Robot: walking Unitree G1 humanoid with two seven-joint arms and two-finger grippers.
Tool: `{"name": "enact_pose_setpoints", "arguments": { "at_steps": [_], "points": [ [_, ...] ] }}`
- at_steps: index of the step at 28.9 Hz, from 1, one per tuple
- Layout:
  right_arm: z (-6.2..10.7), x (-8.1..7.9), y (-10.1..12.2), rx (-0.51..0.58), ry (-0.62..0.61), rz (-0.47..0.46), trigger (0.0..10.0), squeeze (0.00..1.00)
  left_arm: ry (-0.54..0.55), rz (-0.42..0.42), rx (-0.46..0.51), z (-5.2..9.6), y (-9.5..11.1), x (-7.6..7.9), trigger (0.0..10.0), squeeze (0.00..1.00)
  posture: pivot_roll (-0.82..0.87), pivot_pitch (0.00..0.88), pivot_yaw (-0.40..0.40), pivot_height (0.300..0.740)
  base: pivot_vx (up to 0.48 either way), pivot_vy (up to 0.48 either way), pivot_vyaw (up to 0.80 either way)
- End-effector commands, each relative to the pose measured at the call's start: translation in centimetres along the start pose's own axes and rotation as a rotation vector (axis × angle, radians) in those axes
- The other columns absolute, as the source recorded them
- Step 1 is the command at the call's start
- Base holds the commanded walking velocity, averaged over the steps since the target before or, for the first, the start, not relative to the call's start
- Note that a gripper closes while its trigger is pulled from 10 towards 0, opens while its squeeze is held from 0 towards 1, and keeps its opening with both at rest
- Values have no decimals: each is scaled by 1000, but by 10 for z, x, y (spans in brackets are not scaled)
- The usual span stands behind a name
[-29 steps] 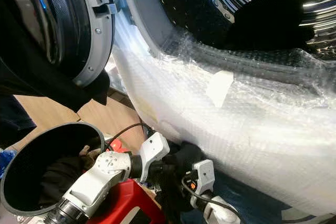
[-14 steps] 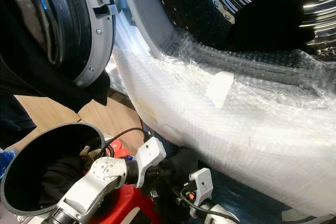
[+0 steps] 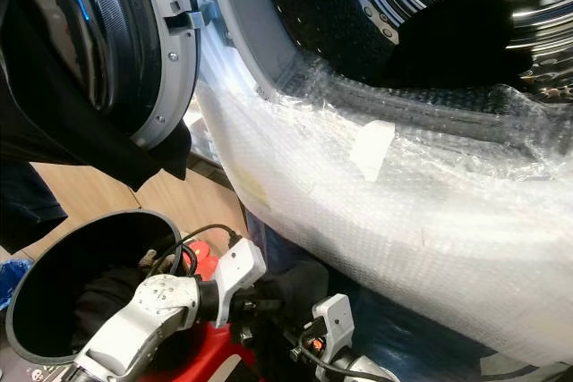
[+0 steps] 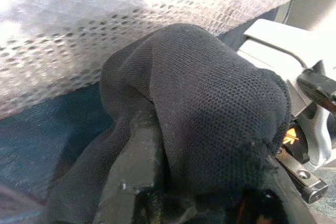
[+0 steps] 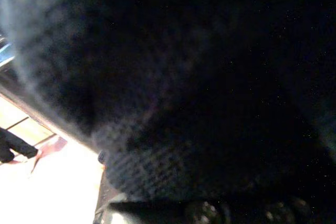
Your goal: Clothes washing
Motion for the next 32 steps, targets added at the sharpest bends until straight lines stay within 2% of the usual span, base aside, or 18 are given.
{"name": "enact_pose_setpoints", "arguments": {
  "at_steps": [1,4,5,6,9,13,15,16,18,20,22,23,24,25,27,30,31,32],
  "points": [
    [1,-3,4,20,10,6,0,0,47,11,37,12,10,-9,10000,1000,2,1,143,740,0,0,0],
    [3,1,4,13,-1,15,0,0,21,25,54,18,12,-4,10000,1000,0,6,145,740,0,0,0],
    [4,4,3,6,-16,20,0,0,31,69,90,24,15,-5,10000,1000,-5,0,147,740,0,0,0],
    [4,4,3,6,-16,20,0,0,31,69,90,24,15,-5,10000,1000,-5,0,147,740,0,0,0],
    [8,6,0,-1,-20,14,0,0,109,76,102,44,18,-18,10000,1000,19,6,144,740,0,0,0],
    [8,6,-3,-11,-18,11,0,0,132,89,123,54,20,-24,10000,1000,28,7,144,740,0,0,0],
    [6,6,-6,-35,-12,20,0,0,201,84,160,64,29,-41,10000,1000,42,24,142,740,0,0,0],
    [4,5,-8,-54,-2,34,0,0,264,90,196,71,34,-56,10000,1000,39,21,145,740,0,0,0],
    [1,4,-8,-58,1,36,0,0,291,110,258,75,41,-64,10000,1000,42,24,149,740,0,0,0],
    [-1,4,-8,-59,-2,37,0,0,291,132,259,77,39,-69,10000,1000,36,22,154,740,0,0,0],
    [-1,5,-7,-61,-7,43,0,0,353,50,254,85,44,-79,10000,1000,35,32,153,740,0,0,0],
    [-1,5,-7,-61,-7,43,0,0,353,50,254,85,44,-79,10000,1000,35,32,153,740,0,0,0],
    [1,6,-8,-60,-12,39,0,0,468,67,302,97,49,-97,10000,1000,51,36,155,740,0,0,0],
    [2,5,-11,-68,-12,39,0,0,515,67,321,103,50,-105,10000,1000,58,38,152,740,0,0,0],
    [3,4,-17,-88,-8,40,0,0,551,61,326,109,48,-111,10000,1000,63,37,149,740,0,0,0],
    [6,0,-23,-113,11,47,0,0,526,65,229,107,29,-107,10000,1000,63,44,153,740,0,0,0],
    [6,0,-23,-113,11,47,0,0,526,65,229,107,29,-107,10000,1000,63,44,153,740,0,0,0],
    [8,1,-23,-119,11,53,0,0,485,60,159,105,11,-98,10000,0,60,44,155,740,0,0,0]
  ]
}}
Point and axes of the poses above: a point about 5 cm out from each wrist's last joint towards the gripper, its own z axis pointing back from the gripper into the wrist, its own y axis along the axis of the wrist's last joint, x = y × z, the point moved 5 cm from there along -z, pointing out of the wrist towards the gripper, and after that the axes turned 3 degrees about z, right-handed, at the moved point
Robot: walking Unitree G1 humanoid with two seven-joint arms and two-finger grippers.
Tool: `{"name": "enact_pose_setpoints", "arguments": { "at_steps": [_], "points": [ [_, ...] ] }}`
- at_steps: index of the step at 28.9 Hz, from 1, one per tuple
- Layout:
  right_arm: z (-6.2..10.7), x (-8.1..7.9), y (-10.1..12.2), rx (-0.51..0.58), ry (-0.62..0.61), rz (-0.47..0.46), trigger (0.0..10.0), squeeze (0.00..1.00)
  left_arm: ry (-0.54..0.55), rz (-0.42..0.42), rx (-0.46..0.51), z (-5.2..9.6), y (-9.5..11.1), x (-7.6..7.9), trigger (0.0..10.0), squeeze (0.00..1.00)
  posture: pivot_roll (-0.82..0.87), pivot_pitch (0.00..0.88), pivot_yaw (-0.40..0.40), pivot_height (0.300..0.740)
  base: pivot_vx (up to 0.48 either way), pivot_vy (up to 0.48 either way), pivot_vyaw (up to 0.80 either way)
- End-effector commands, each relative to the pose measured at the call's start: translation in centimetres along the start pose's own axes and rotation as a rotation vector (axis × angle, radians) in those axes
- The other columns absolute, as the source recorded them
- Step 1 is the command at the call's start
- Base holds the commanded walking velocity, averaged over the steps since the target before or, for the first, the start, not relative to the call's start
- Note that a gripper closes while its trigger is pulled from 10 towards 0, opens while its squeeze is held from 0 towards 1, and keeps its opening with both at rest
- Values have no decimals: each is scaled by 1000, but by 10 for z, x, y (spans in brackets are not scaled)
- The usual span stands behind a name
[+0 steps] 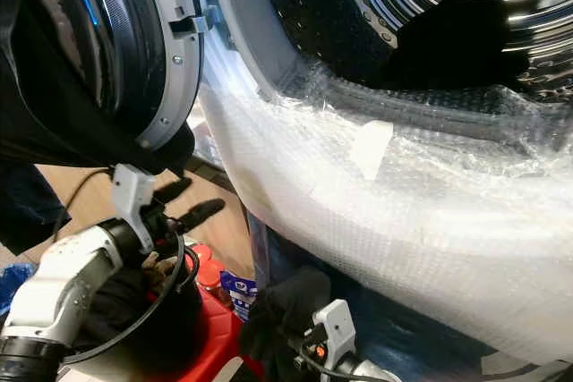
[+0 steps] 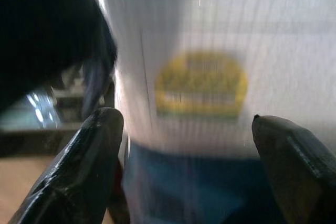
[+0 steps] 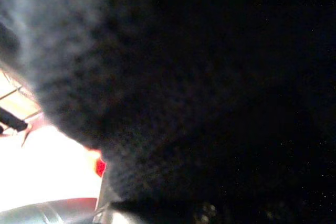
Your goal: Clothes washing
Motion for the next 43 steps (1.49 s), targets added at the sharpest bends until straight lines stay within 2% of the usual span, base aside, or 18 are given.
{"name": "enact_pose_setpoints", "arguments": {
  "at_steps": [1,2,4,7,9,13,18,23,27,28,30,31,32,34,36,37,39,43],
  "points": [
    [-2,-6,2,5,26,18,0,0,-24,-16,-94,7,-22,4,10000,0,60,44,155,740,0,0,0],
    [-1,-5,4,14,26,21,0,0,16,-24,-108,13,-34,2,10000,0,50,50,162,740,0,0,0],
    [0,-5,6,21,28,23,0,0,53,-28,-106,15,-37,-1,10000,0,48,52,161,740,0,0,0],
    [2,-10,9,34,57,39,0,0,205,-45,-114,24,-48,-22,10000,0,63,58,155,740,0,0,0],
    [6,-16,13,39,99,66,0,0,396,-53,-98,37,-51,-51,10000,0,66,69,152,740,0,0,0],
    [12,-24,31,97,156,91,0,0,603,-23,-6,58,-39,-81,10000,0,69,67,147,740,0,0,0],
    [17,-51,48,112,306,178,0,0,690,-71,58,64,-29,-91,10000,0,53,75,143,740,0,0,0],
    [31,-55,75,196,305,202,0,0,800,-120,49,76,-29,-105,10000,0,55,70,136,740,0,0,0],
    [47,-83,108,286,443,233,0,0,783,-130,16,73,-41,-101,10000,0,41,68,141,740,0,0,0],
    [46,-86,112,297,453,242,0,0,782,-124,16,72,-42,-100,10000,0,41,68,141,740,0,0,0],
    [51,-90,143,408,463,254,0,0,772,-106,26,65,-43,-97,10000,0,52,63,130,740,0,0,0],
    [51,-90,143,408,463,254,0,0,772,-106,26,65,-43,-97,10000,0,52,63,130,740,0,0,0],
    [61,-89,174,539,449,233,0,0,750,-135,27,60,-41,-92,10000,0,57,62,124,740,0,0,0],
    [76,-87,197,644,452,215,0,0,732,-143,25,57,-42,-89,10000,0,57,62,124,740,0,0,0],
    [102,-87,232,787,469,259,0,0,719,-125,9,54,-50,-85,10000,0,45,53,130,740,0,0,0],
    [102,-87,232,787,469,259,0,0,719,-125,9,54,-50,-85,10000,0,45,53,130,740,0,0,0],
    [123,-88,261,907,483,289,0,0,682,-149,-1,49,-52,-80,10000,0,37,57,133,740,0,0,0],
    [159,-96,310,1098,521,374,0,0,654,-116,-31,43,-62,-74,10000,0,30,51,137,740,0,0,0]
  ]
}}
Point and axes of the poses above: a point about 5 cm out from each wrist's last joint towards the gripper, its own z axis pointing back from the gripper into the wrist, its own y axis along the axis of the wrist's last joint, x = y × z, the point moved 5 cm from there along -z, pointing out of the wrist towards the gripper, and after that the axes turned 3 degrees about z, right-handed, at the moved point
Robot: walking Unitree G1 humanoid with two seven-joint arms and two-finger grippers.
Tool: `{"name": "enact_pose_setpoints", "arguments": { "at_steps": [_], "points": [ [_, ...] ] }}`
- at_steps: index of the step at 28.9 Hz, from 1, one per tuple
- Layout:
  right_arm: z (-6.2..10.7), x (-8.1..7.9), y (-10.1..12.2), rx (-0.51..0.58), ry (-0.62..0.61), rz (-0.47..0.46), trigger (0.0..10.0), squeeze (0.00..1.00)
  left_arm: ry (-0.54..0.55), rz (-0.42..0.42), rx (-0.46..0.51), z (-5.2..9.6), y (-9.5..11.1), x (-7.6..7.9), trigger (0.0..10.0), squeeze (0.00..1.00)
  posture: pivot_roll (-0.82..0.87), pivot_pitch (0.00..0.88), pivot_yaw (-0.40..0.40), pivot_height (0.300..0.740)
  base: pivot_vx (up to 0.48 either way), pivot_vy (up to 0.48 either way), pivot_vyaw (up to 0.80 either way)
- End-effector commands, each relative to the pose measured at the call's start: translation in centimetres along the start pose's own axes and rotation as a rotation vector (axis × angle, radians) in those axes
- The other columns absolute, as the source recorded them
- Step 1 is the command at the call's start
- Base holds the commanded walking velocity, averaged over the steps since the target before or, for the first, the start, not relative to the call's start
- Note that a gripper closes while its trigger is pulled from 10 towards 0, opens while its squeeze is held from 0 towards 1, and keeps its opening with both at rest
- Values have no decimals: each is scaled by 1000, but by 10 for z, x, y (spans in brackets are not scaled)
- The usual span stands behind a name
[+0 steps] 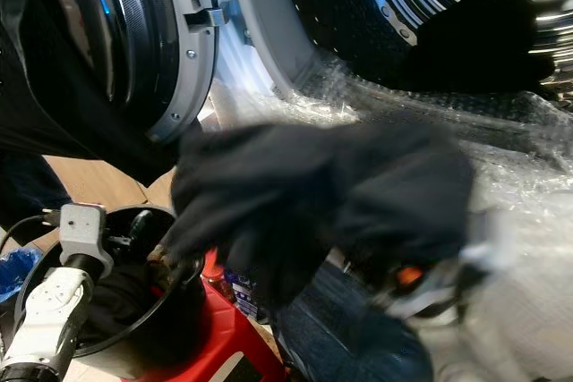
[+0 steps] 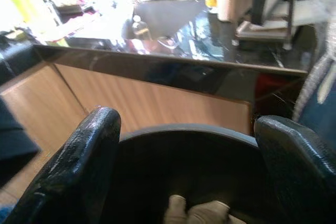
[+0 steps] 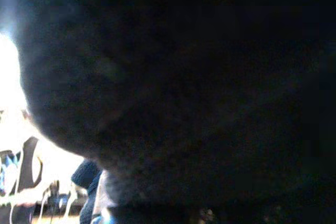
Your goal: Clothes washing
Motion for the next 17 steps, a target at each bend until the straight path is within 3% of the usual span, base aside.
{"name": "enact_pose_setpoints", "arguments": {
  "at_steps": [1,4,8,11,12,13,14,15,16,17],
  "points": [
    [-10,-5,40,124,73,44,0,0,-15,-6,-31,-2,-6,2,10000,0,30,52,138,740,0,0,0],
    [-12,7,66,167,77,83,0,0,-31,-10,-29,-2,-7,6,10000,0,31,60,141,740,0,0,0],
    [-21,24,77,148,52,142,0,0,-22,7,-35,-2,-9,4,10000,0,20,60,139,740,0,0,0],
    [-48,52,82,221,-38,152,0,0,-40,-5,-54,1,-17,9,10000,0,14,55,144,740,0,0,0],
    [-58,57,83,218,-32,174,0,0,-43,-5,-55,1,-18,11,10000,0,17,48,145,740,0,0,0],
    [-77,75,88,197,-21,204,0,0,-47,-1,-51,-1,-17,14,10000,0,21,44,146,740,0,0,0],
    [-82,82,88,189,-35,212,0,0,-53,-6,-48,-1,-16,14,10000,0,30,40,136,740,0,0,0],
    [-92,94,88,183,-66,217,0,0,-57,-11,-45,-1,-16,15,10000,0,26,43,135,740,0,0,0],
    [-107,116,87,156,-139,232,0,0,-53,-5,-46,-1,-17,15,10000,0,26,37,133,740,0,0,0],
    [-112,123,87,144,-159,247,0,0,-54,-5,-47,-1,-17,15,10000,0,26,37,133,740,0,0,0]
  ]
}}
Point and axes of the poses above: a point about 5 cm out from each wrist's last joint towards the gripper, its own z axis pointing back from the gripper into the wrist, its own y axis along the axis of the wrist's last joint, x = y × z, the point moved 5 cm from there along -z, pointing out of the wrist towards the gripper, and after that the axes turned 3 degrees about z, right-handed, at the moved point
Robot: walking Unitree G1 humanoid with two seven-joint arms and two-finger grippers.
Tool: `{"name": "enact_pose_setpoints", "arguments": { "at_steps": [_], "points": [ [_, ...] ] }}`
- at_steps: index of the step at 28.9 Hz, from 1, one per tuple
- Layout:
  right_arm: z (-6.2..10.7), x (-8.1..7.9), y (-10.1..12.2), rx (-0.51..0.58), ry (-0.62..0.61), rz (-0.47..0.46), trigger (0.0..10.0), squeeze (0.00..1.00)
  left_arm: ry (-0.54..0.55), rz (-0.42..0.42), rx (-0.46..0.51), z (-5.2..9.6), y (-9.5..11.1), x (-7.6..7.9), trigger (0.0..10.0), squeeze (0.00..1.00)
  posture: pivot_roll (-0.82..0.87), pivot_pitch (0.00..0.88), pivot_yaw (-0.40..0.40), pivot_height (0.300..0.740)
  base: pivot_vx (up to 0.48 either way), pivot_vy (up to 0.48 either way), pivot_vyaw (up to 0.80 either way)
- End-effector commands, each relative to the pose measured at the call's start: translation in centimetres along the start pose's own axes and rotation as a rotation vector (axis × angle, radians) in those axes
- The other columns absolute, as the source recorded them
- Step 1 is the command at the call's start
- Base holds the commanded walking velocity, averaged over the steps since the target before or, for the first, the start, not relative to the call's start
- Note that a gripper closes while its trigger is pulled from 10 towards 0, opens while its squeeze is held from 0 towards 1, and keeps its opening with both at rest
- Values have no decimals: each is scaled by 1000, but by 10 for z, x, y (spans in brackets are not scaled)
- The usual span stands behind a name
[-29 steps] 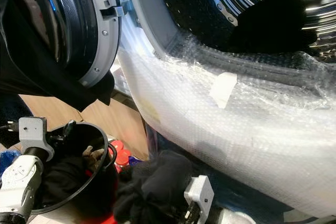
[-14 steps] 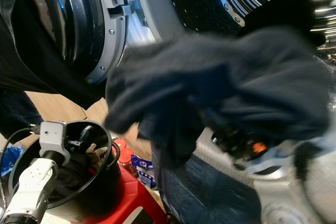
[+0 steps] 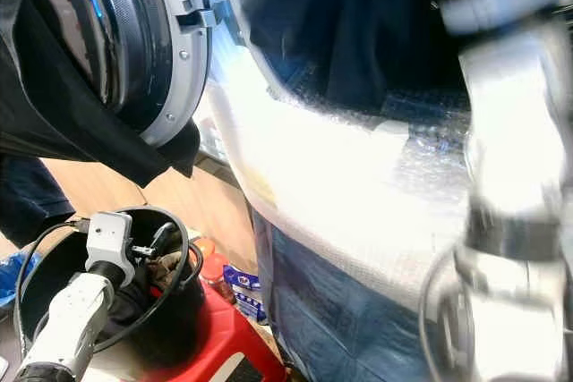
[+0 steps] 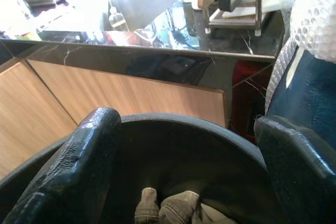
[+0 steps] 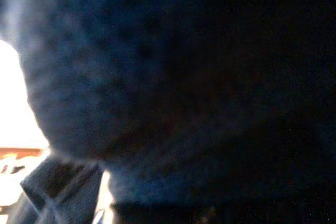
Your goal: Clothes washing
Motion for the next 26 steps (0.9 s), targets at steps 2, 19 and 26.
{"name": "enact_pose_setpoints", "arguments": {
  "at_steps": [2,19,26],
  "points": [
    [-29,20,2,-19,-66,29,0,0,-7,-5,-28,3,-9,2,10000,0,21,36,129,740,0,0,0],
    [30,132,-76,-764,-770,374,10000,1000,-27,-5,-35,8,-15,19,10000,0,57,13,84,740,0,0,0],
    [22,140,-47,-664,-795,440,10000,1000,-42,-22,-24,6,-13,24,10000,0,55,15,76,740,0,0,0]
  ]
}}
Point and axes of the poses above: a point about 5 cm out from each wrist's last joint towards the gripper, its own z axis pointing back from the gripper into the wrist, its own y axis along the axis of the wrist's last joint, x = y × z, the point moved 5 cm from there along -z, pointing out of the wrist towards the gripper, and after that the axes turned 3 degrees about z, right-handed, at the moved point
